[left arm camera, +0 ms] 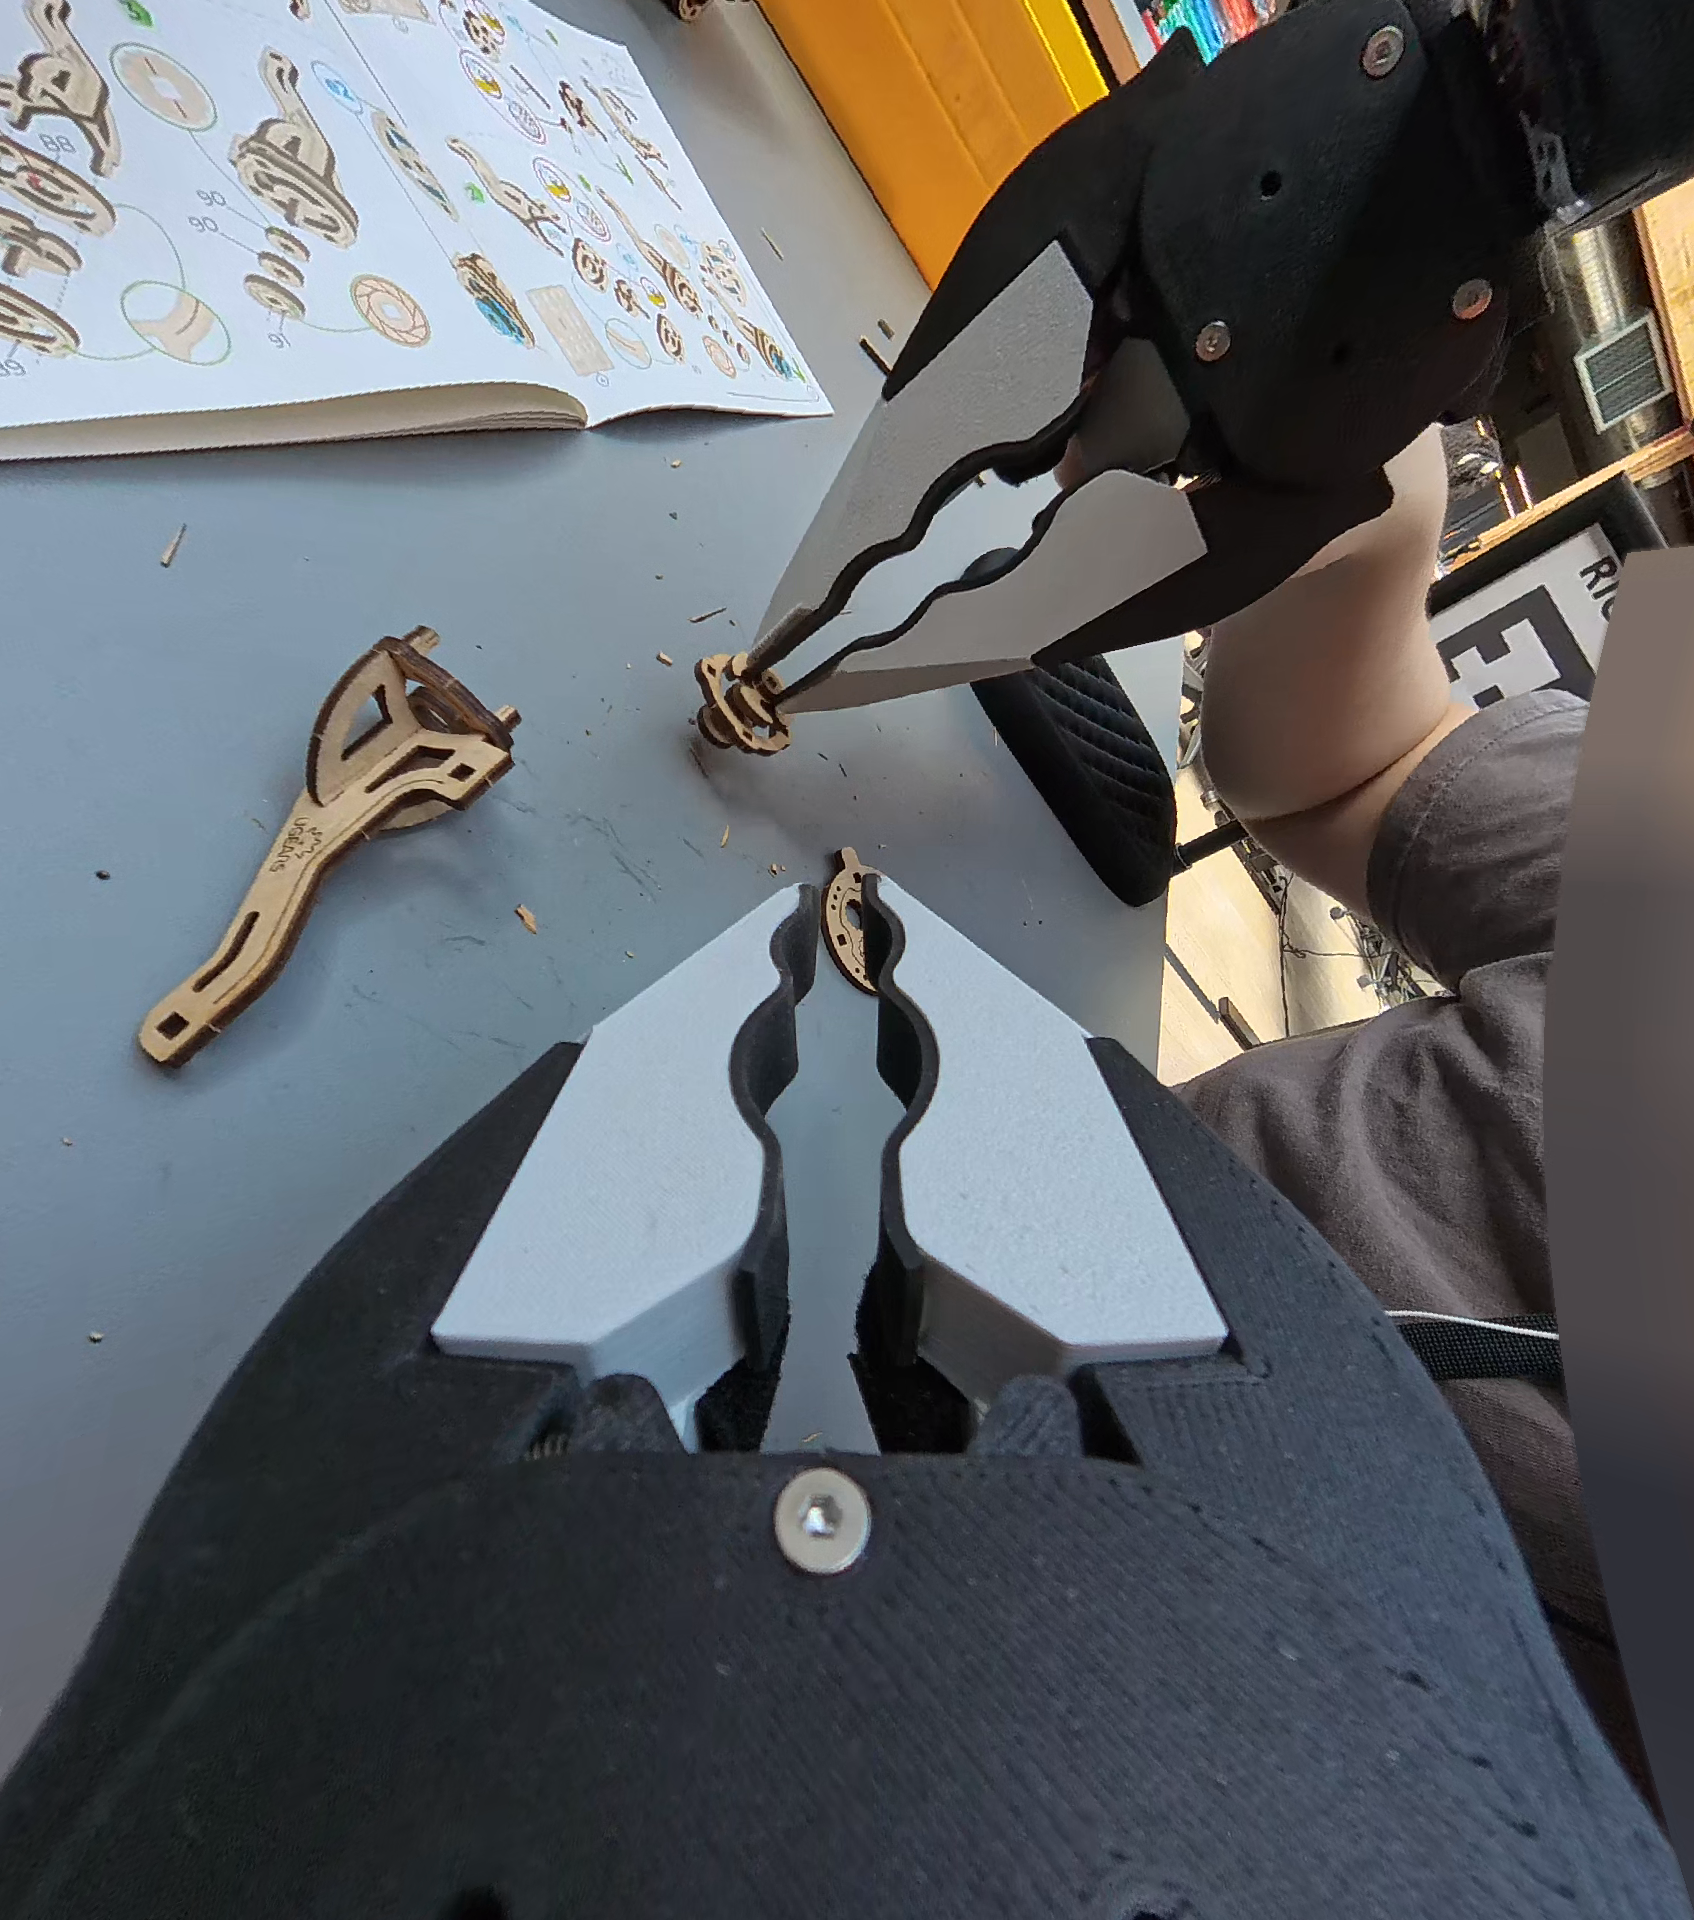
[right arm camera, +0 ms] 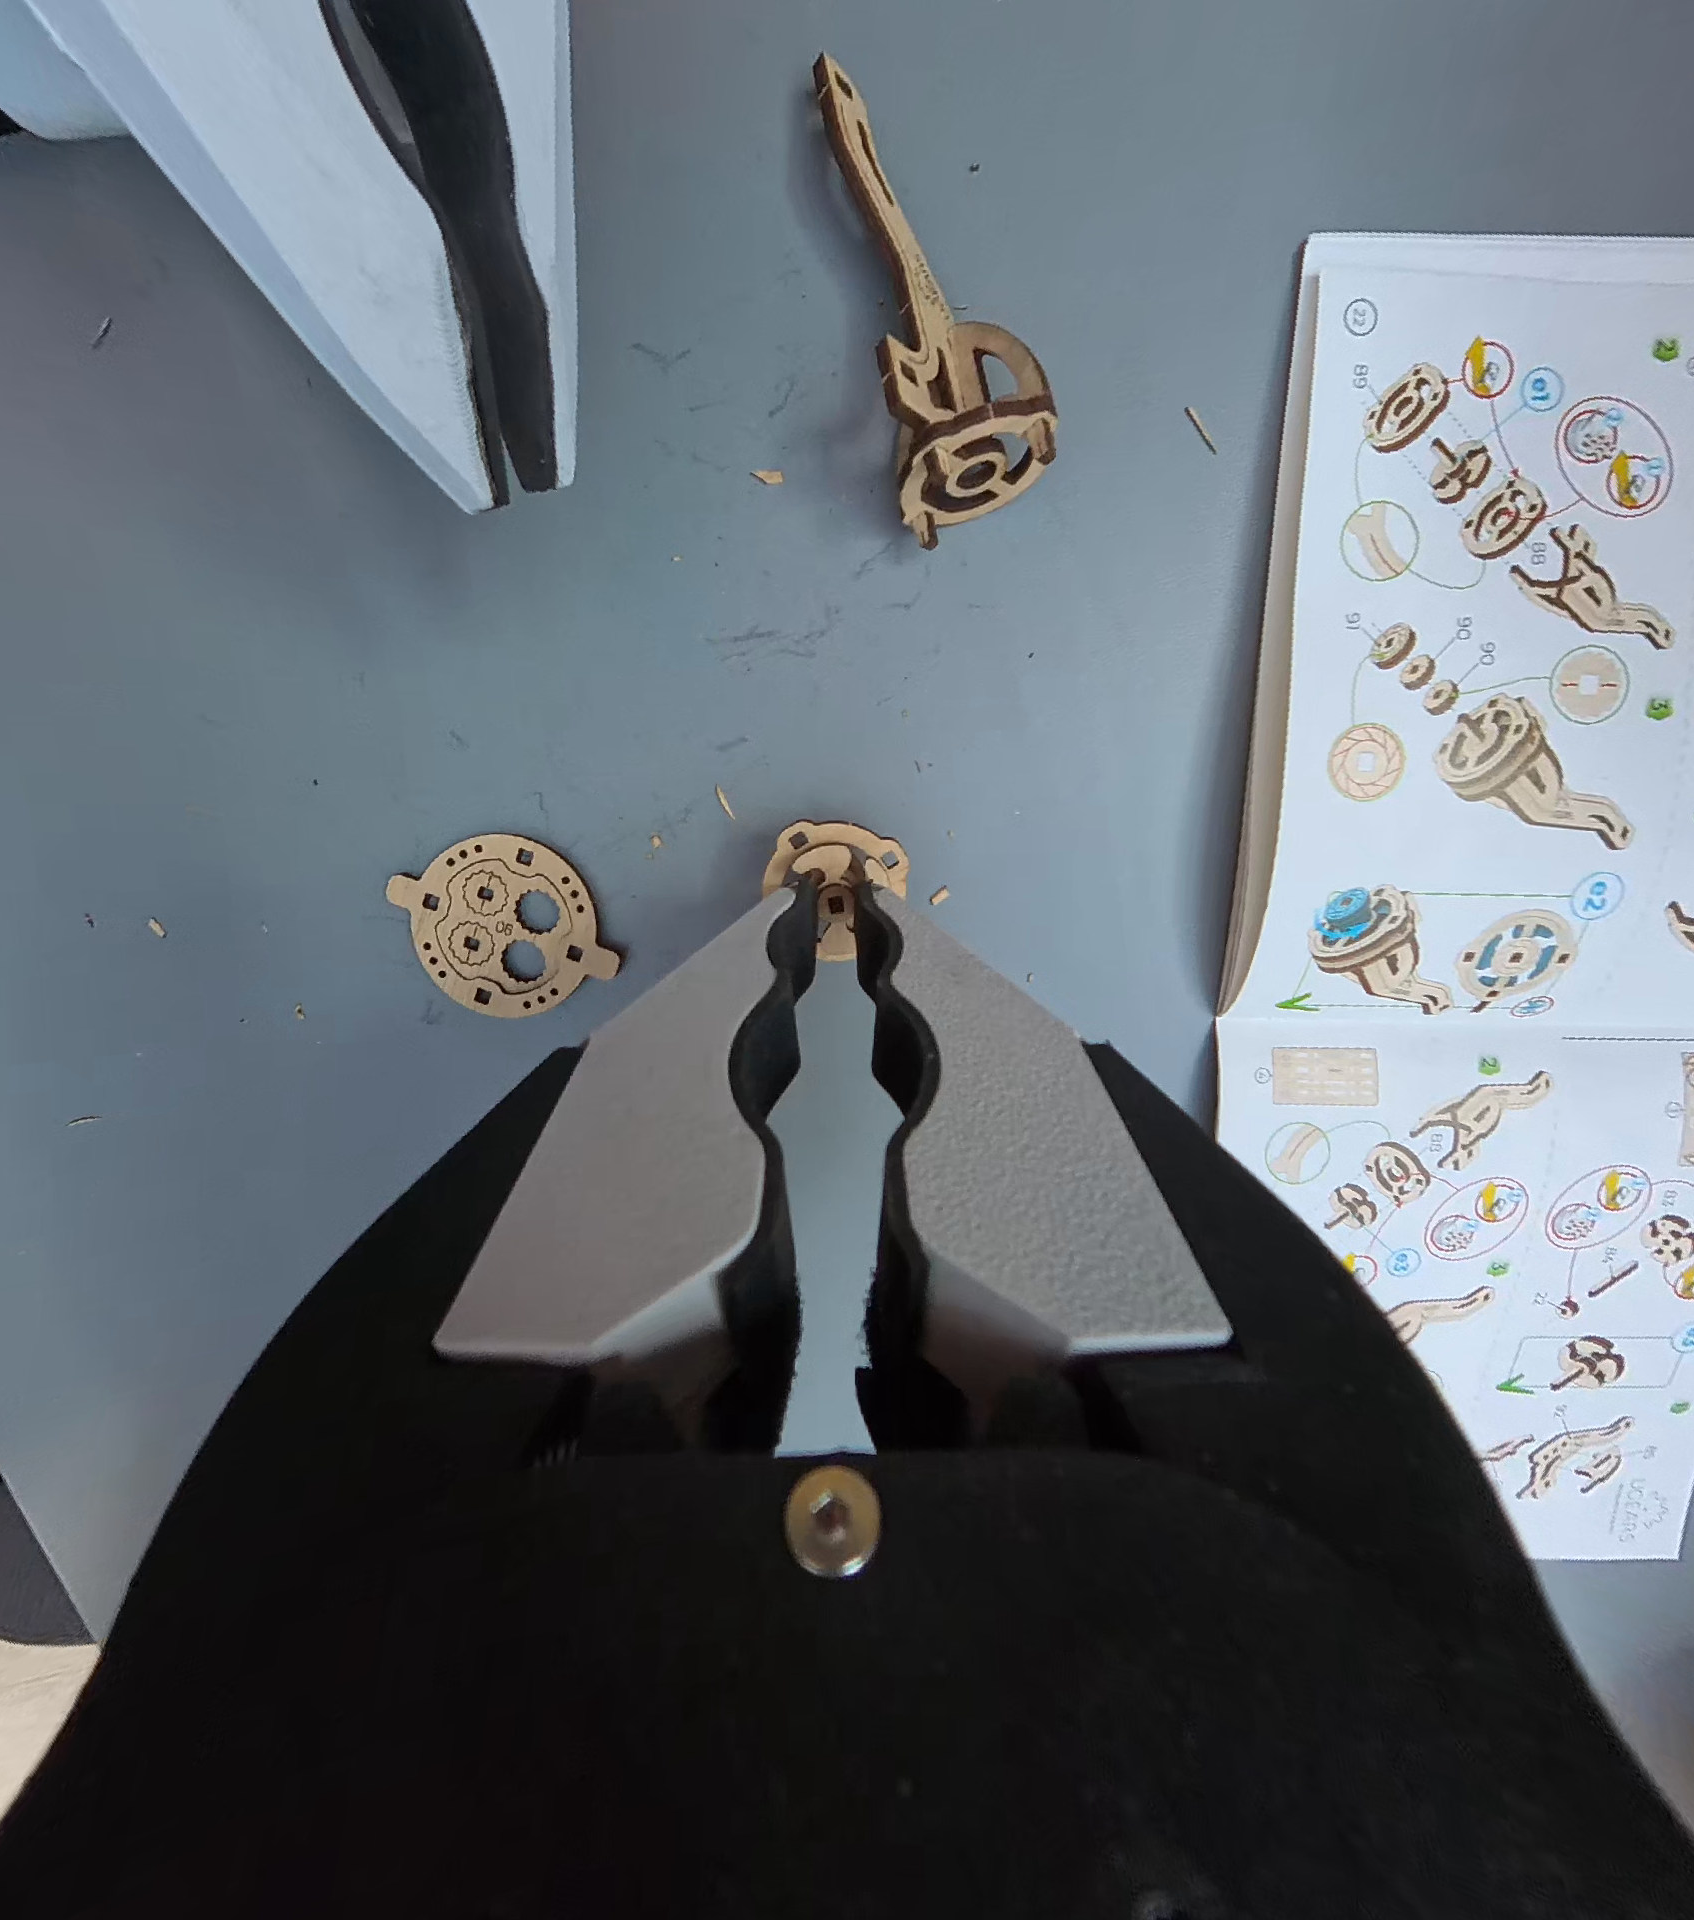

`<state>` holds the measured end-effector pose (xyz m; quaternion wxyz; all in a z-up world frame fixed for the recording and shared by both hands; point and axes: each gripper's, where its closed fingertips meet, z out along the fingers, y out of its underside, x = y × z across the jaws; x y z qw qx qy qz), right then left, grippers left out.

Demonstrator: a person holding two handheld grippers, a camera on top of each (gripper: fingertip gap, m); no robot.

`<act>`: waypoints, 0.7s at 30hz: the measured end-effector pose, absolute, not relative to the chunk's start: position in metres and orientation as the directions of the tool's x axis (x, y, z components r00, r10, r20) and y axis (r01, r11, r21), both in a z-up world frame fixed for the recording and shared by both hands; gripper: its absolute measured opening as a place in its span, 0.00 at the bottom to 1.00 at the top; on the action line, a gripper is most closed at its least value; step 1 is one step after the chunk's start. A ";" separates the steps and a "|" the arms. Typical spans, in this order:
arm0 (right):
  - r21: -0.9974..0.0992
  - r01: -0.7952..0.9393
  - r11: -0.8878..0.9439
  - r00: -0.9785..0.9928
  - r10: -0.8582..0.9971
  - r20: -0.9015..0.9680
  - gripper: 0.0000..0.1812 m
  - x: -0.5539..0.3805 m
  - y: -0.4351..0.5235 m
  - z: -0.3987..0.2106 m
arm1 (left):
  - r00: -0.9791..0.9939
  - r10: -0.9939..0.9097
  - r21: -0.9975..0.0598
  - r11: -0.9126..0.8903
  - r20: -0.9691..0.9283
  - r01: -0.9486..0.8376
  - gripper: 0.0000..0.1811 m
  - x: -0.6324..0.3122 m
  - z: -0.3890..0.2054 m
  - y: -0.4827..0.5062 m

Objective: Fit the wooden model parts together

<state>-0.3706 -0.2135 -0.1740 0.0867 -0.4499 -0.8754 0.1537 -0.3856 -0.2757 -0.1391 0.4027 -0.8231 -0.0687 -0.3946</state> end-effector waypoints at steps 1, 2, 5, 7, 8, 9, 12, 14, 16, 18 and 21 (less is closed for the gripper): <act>-0.336 0.761 0.555 -0.583 0.812 0.021 0.03 -0.371 -0.213 -0.174 | 0.679 -0.204 -0.608 -0.667 0.705 0.431 0.03 -0.385 -0.139 -0.276; -0.317 0.765 0.561 -0.587 0.810 0.018 0.03 -0.371 -0.212 -0.176 | 0.678 -0.204 -0.607 -0.667 0.706 0.431 0.03 -0.385 -0.139 -0.276; -0.263 0.773 0.577 -0.596 0.803 0.010 0.03 -0.368 -0.210 -0.179 | 0.679 -0.203 -0.607 -0.667 0.706 0.431 0.03 -0.386 -0.140 -0.276; -0.237 0.774 0.587 -0.601 0.799 0.016 0.03 -0.368 -0.208 -0.178 | 0.679 -0.203 -0.608 -0.666 0.706 0.433 0.03 -0.386 -0.139 -0.276; -0.235 0.772 0.590 -0.603 0.797 0.020 0.03 -0.369 -0.208 -0.177 | 0.679 -0.202 -0.608 -0.665 0.706 0.434 0.03 -0.386 -0.139 -0.276; -0.226 0.777 0.588 -0.601 0.799 0.013 0.03 -0.368 -0.208 -0.178 | 0.678 -0.202 -0.608 -0.664 0.706 0.435 0.03 -0.387 -0.139 -0.275; -0.192 0.783 0.592 -0.604 0.797 -0.007 0.03 -0.366 -0.208 -0.180 | 0.678 -0.202 -0.607 -0.665 0.707 0.435 0.03 -0.387 -0.139 -0.276; -0.180 0.782 0.596 -0.606 0.795 0.001 0.03 -0.366 -0.206 -0.180 | 0.679 -0.202 -0.607 -0.665 0.706 0.435 0.03 -0.387 -0.139 -0.275; -0.168 0.789 0.591 -0.601 0.799 -0.011 0.03 -0.365 -0.205 -0.181 | 0.678 -0.201 -0.607 -0.666 0.707 0.435 0.03 -0.387 -0.140 -0.275; -0.155 0.786 0.599 -0.607 0.795 -0.005 0.03 -0.364 -0.204 -0.180 | 0.679 -0.201 -0.606 -0.666 0.707 0.435 0.03 -0.387 -0.140 -0.275; -0.149 0.786 0.601 -0.608 0.794 -0.008 0.03 -0.365 -0.204 -0.181 | 0.677 -0.200 -0.605 -0.666 0.708 0.436 0.03 -0.387 -0.140 -0.275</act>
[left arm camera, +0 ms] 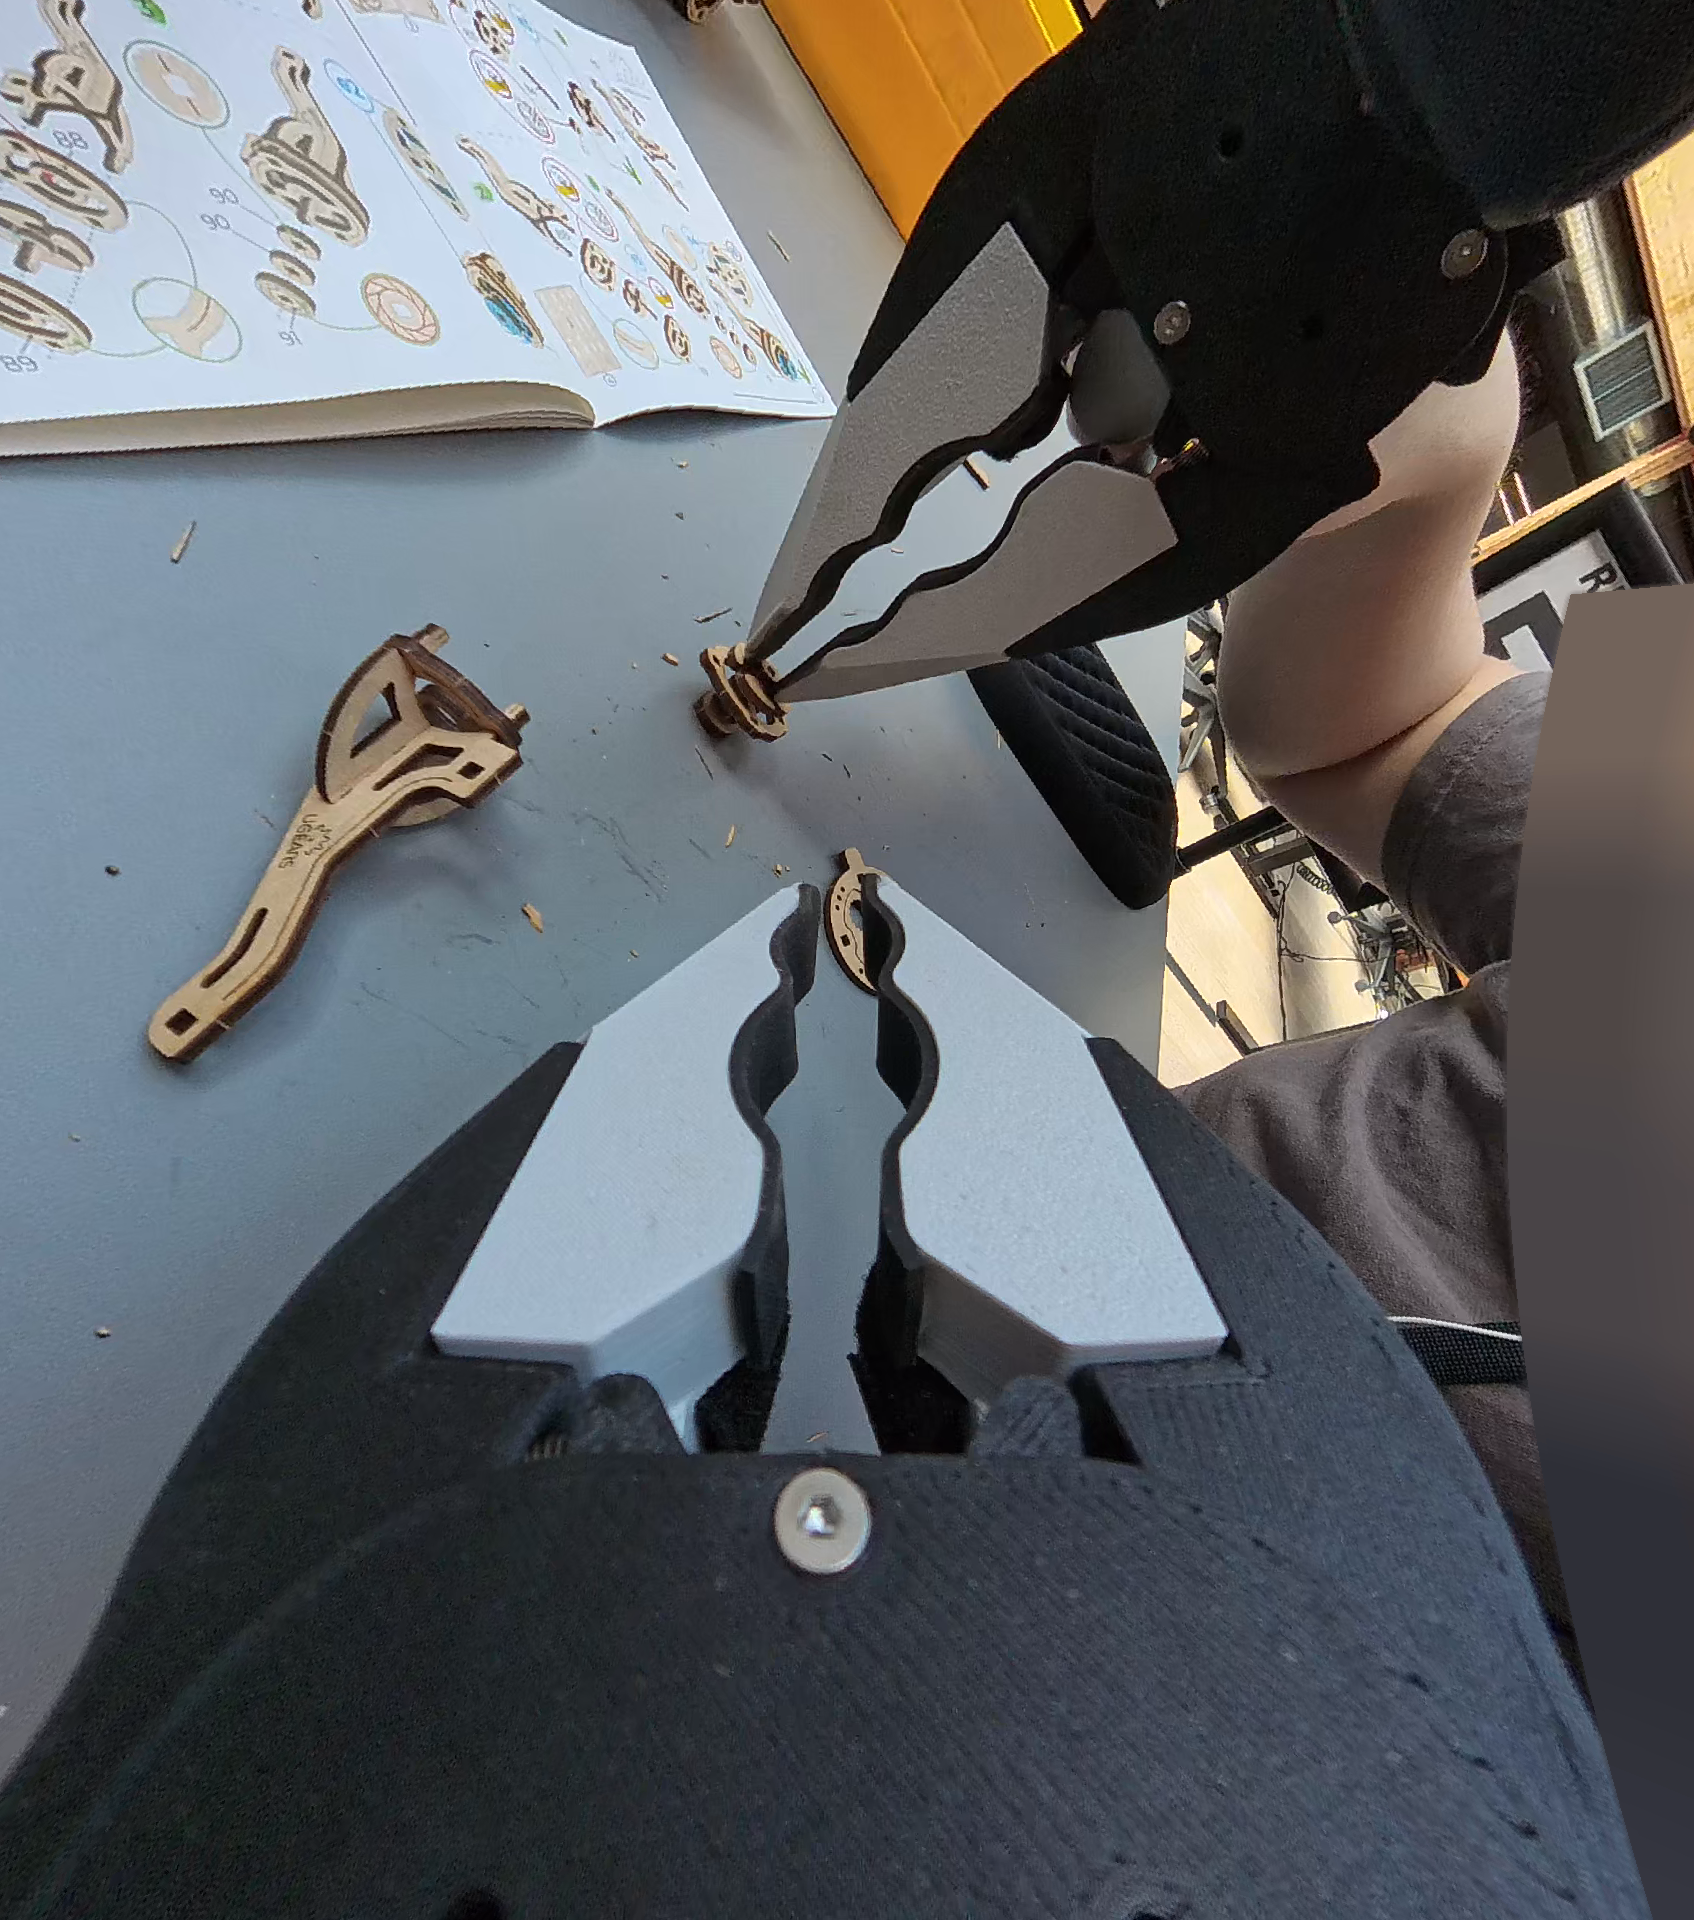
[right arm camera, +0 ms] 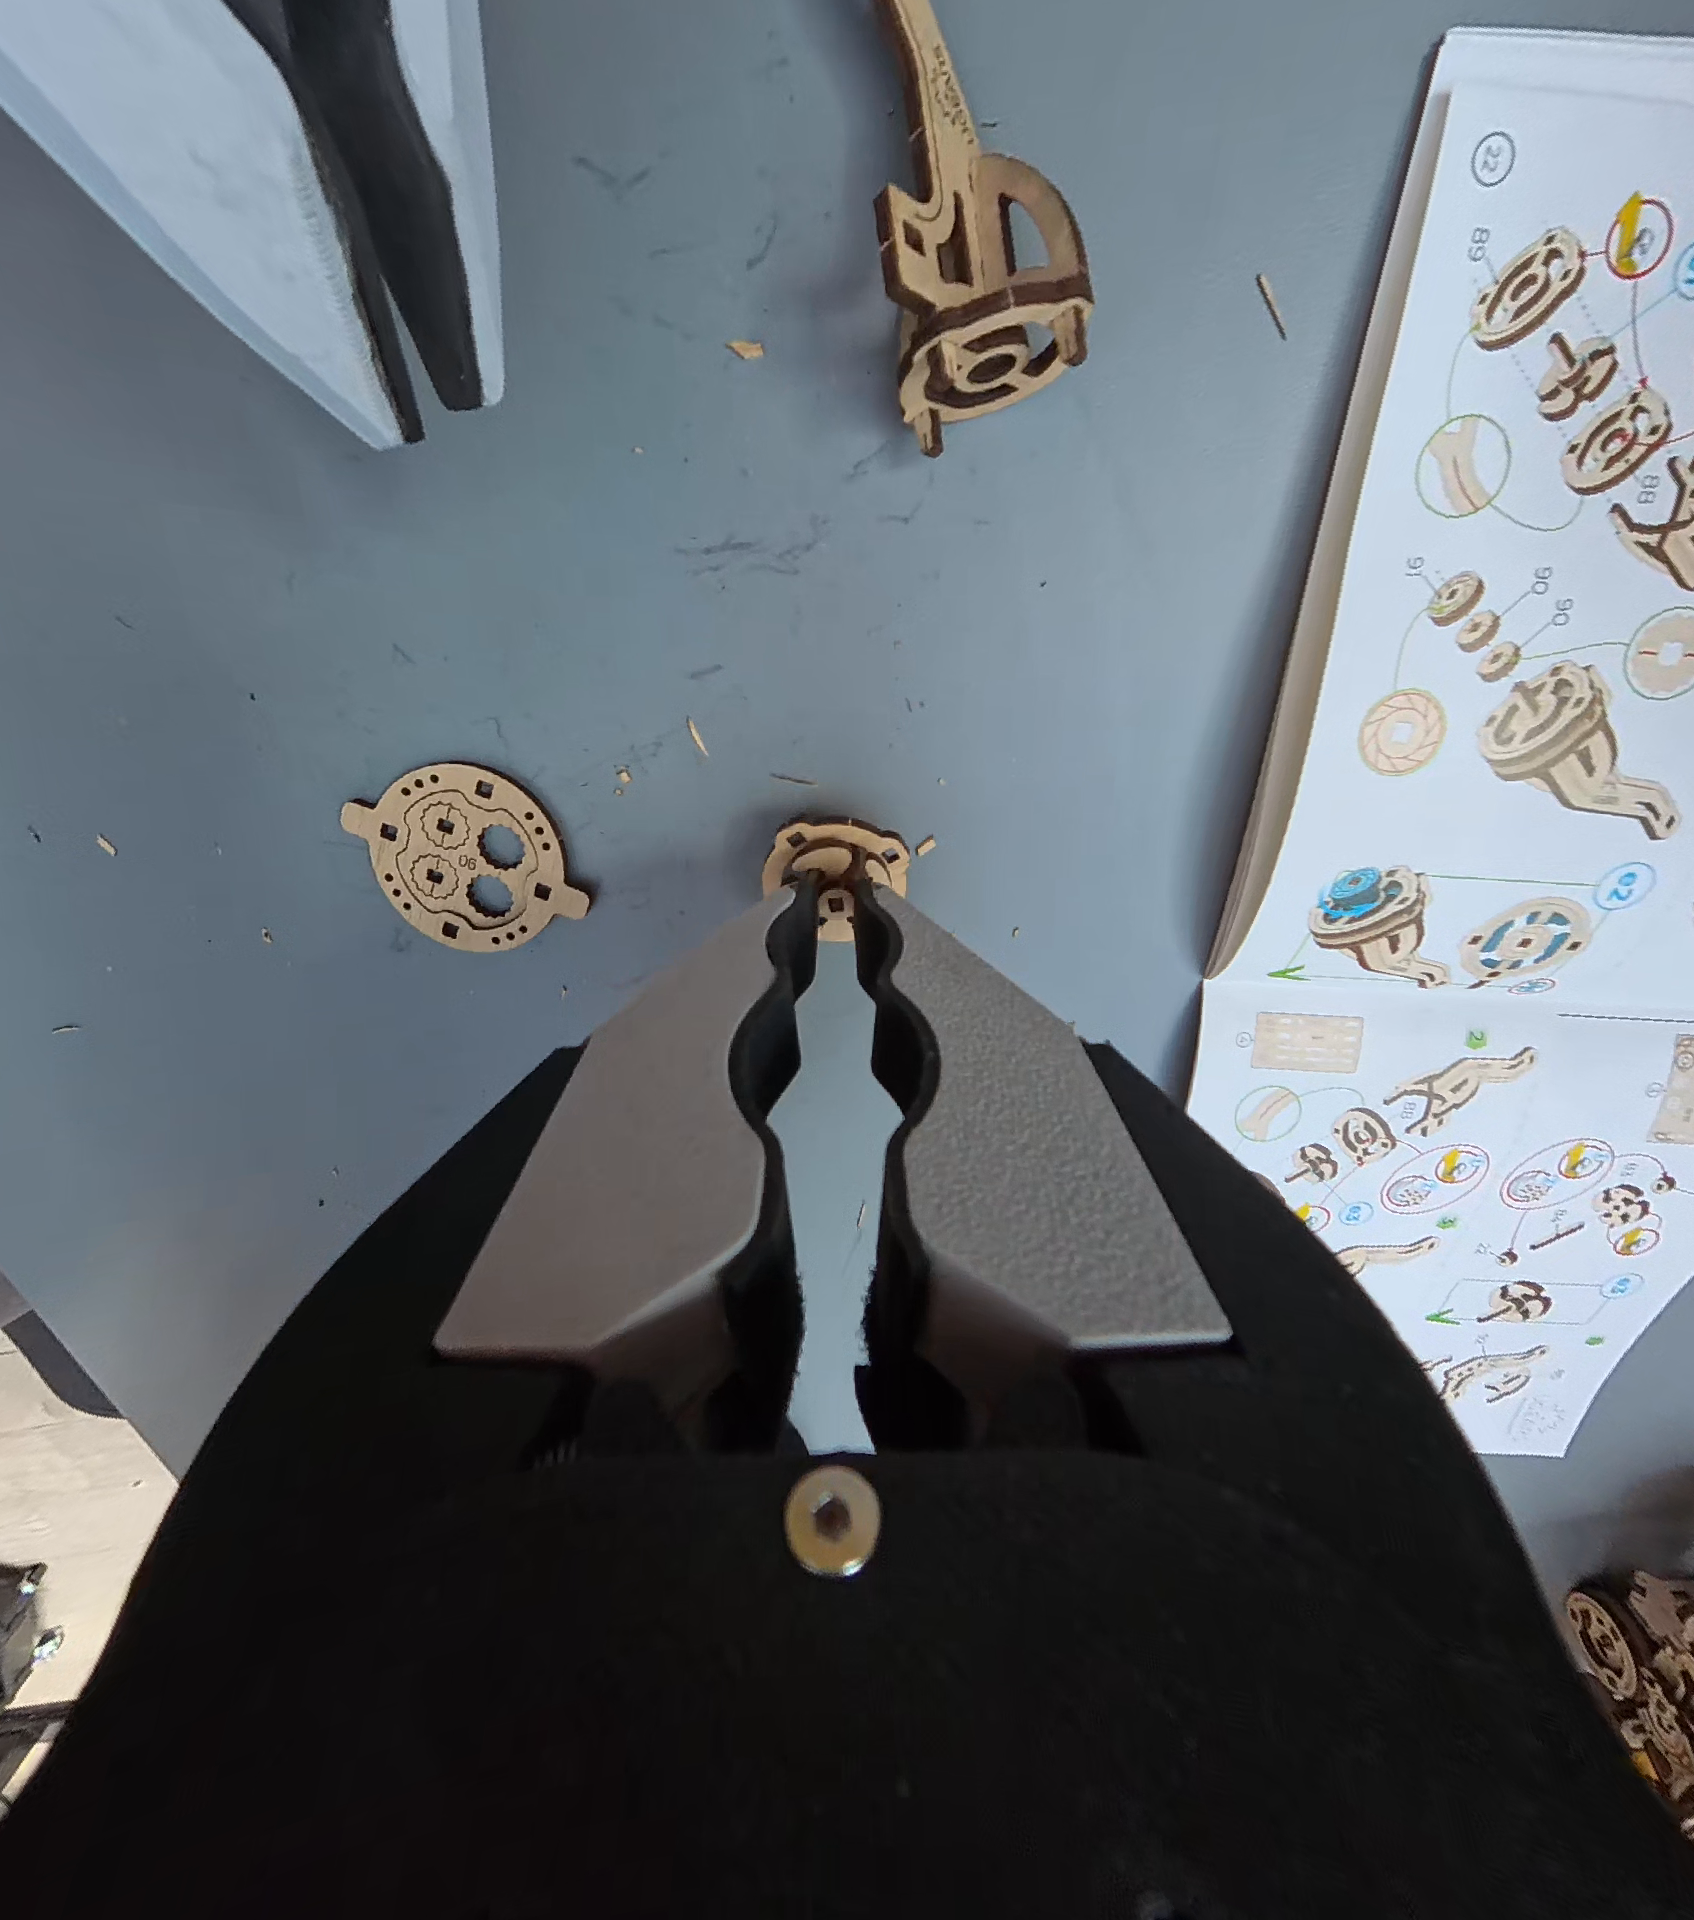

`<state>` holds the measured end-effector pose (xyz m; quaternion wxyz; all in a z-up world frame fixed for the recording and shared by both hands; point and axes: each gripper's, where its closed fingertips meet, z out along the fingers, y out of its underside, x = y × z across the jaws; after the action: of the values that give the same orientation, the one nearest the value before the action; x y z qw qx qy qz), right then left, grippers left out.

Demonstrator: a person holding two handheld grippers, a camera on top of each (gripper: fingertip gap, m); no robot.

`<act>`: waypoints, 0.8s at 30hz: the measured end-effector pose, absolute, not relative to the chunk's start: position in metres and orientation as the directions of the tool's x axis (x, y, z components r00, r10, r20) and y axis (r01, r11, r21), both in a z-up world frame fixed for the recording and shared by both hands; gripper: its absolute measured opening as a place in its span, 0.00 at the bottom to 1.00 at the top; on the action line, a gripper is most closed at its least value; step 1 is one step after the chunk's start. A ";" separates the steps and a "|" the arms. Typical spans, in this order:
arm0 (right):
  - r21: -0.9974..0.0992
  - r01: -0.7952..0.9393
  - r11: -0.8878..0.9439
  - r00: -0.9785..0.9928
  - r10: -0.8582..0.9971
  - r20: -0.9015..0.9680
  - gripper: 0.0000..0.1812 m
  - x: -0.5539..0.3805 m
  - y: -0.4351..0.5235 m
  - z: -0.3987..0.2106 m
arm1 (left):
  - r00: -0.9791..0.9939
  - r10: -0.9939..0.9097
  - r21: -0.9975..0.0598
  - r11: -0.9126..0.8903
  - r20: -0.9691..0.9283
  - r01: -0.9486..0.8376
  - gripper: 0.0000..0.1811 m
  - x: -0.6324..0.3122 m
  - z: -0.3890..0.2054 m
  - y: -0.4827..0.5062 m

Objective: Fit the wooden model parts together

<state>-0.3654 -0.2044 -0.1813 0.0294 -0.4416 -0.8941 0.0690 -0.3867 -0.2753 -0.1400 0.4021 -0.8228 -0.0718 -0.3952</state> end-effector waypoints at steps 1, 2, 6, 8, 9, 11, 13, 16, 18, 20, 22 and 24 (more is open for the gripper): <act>-0.143 0.785 0.603 -0.610 0.792 -0.011 0.03 -0.365 -0.204 -0.181 | 0.677 -0.199 -0.604 -0.667 0.708 0.436 0.03 -0.387 -0.140 -0.275; -0.142 0.785 0.603 -0.611 0.792 -0.011 0.03 -0.365 -0.204 -0.180 | 0.678 -0.199 -0.604 -0.667 0.708 0.436 0.03 -0.387 -0.140 -0.275; -0.128 0.783 0.608 -0.615 0.789 -0.011 0.03 -0.364 -0.203 -0.180 | 0.676 -0.198 -0.602 -0.669 0.710 0.436 0.03 -0.387 -0.141 -0.275; -0.115 0.778 0.618 -0.623 0.782 -0.011 0.03 -0.364 -0.204 -0.179 | 0.677 -0.198 -0.602 -0.670 0.709 0.434 0.04 -0.386 -0.141 -0.275; -0.100 0.776 0.623 -0.627 0.779 -0.009 0.03 -0.363 -0.203 -0.179 | 0.677 -0.197 -0.601 -0.671 0.709 0.434 0.04 -0.386 -0.142 -0.275; -0.092 0.772 0.629 -0.633 0.774 -0.016 0.03 -0.362 -0.203 -0.176 | 0.675 -0.197 -0.599 -0.672 0.711 0.435 0.03 -0.386 -0.142 -0.275; -0.071 0.779 0.622 -0.625 0.780 -0.025 0.03 -0.361 -0.201 -0.179 | 0.676 -0.197 -0.599 -0.672 0.710 0.434 0.04 -0.386 -0.142 -0.275; -0.058 0.780 0.623 -0.625 0.779 -0.044 0.03 -0.359 -0.199 -0.181 | 0.676 -0.198 -0.602 -0.670 0.710 0.435 0.03 -0.386 -0.141 -0.275; -0.049 0.786 0.616 -0.618 0.785 -0.052 0.03 -0.357 -0.198 -0.182 | 0.677 -0.198 -0.602 -0.669 0.709 0.435 0.03 -0.386 -0.141 -0.275; -0.059 0.788 0.613 -0.616 0.786 -0.056 0.03 -0.357 -0.198 -0.181 | 0.677 -0.198 -0.602 -0.670 0.709 0.434 0.04 -0.386 -0.141 -0.275; -0.066 0.788 0.612 -0.615 0.787 -0.046 0.03 -0.358 -0.197 -0.180 | 0.679 -0.197 -0.602 -0.671 0.708 0.432 0.04 -0.386 -0.142 -0.275; -0.058 0.793 0.607 -0.609 0.791 -0.055 0.03 -0.357 -0.197 -0.182 | 0.679 -0.197 -0.601 -0.672 0.707 0.432 0.04 -0.386 -0.142 -0.275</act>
<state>-0.3568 -0.1971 -0.1823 -0.0117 -0.4419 -0.8962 0.0382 -0.3859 -0.2753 -0.1423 0.3984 -0.8250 -0.0713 -0.3943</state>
